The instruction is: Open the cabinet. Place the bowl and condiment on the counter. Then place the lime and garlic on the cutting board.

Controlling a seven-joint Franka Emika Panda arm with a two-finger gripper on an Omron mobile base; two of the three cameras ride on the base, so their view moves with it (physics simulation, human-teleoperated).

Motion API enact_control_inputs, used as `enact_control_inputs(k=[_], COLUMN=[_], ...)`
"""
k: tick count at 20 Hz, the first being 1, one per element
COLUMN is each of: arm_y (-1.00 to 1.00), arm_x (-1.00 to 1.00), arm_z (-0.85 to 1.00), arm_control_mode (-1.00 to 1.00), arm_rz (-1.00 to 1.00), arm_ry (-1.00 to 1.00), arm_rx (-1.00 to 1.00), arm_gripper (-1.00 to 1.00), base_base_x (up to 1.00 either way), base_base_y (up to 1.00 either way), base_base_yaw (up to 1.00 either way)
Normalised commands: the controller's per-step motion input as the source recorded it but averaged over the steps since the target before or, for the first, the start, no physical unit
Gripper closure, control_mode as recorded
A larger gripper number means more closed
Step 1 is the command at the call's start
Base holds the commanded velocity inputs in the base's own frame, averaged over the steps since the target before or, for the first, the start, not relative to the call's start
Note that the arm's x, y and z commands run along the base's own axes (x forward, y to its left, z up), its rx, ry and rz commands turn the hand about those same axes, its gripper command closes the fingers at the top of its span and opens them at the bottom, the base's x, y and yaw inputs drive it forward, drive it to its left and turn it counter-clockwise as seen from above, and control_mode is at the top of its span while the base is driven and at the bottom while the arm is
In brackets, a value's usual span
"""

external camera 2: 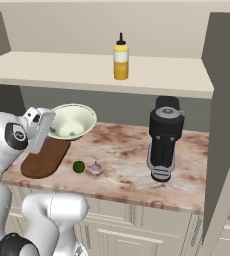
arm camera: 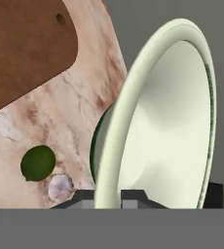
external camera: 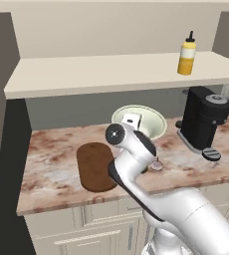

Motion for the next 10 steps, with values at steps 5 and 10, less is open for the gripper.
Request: enact_control_inputs(k=[5,10], arm_y=[0.0,0.0], arm_x=[0.48,0.49], arm_z=[-0.26,-0.28], arm_control_mode=[-1.0,-1.0], arm_rz=[0.0,0.0], arm_ry=[0.0,0.0], arm_rx=[0.0,0.0], arm_gripper=[1.0,1.0], base_base_x=[0.0,0.0], base_base_y=[0.0,0.0], base_base_yaw=[0.0,0.0])
